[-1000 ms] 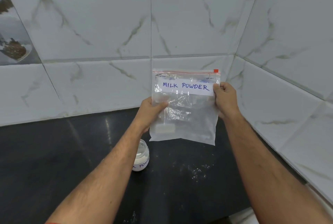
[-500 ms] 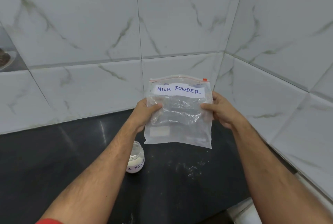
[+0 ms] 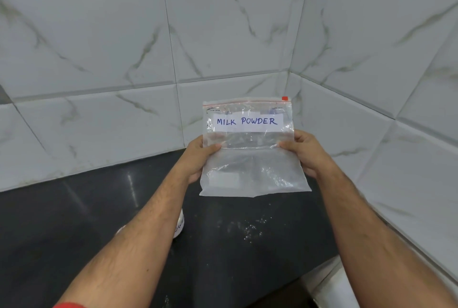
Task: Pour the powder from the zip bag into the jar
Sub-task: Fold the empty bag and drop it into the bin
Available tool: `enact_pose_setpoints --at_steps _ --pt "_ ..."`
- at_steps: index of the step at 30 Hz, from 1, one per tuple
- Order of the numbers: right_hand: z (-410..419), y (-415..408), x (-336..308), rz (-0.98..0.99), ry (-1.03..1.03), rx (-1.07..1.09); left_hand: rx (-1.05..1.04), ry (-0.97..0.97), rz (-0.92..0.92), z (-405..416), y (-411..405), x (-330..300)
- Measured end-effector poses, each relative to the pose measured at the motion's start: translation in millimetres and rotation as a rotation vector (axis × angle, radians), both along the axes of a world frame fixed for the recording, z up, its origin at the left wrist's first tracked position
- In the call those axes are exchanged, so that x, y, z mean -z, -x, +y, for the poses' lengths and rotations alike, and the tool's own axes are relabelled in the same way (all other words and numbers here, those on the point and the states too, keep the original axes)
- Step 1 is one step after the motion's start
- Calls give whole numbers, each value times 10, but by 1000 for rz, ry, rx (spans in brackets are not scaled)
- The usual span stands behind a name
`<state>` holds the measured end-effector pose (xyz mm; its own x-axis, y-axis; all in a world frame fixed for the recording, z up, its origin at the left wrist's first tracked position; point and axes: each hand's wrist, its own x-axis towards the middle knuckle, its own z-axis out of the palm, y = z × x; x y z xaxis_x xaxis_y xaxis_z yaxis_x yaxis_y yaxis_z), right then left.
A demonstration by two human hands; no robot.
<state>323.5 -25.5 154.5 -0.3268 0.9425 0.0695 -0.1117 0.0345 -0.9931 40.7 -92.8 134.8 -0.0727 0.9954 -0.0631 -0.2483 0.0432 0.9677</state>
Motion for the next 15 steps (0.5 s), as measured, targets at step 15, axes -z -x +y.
enact_pose_setpoints --at_steps 15 --pt "-564 -1298 381 105 294 218 130 411 -263 -275 -1304 423"
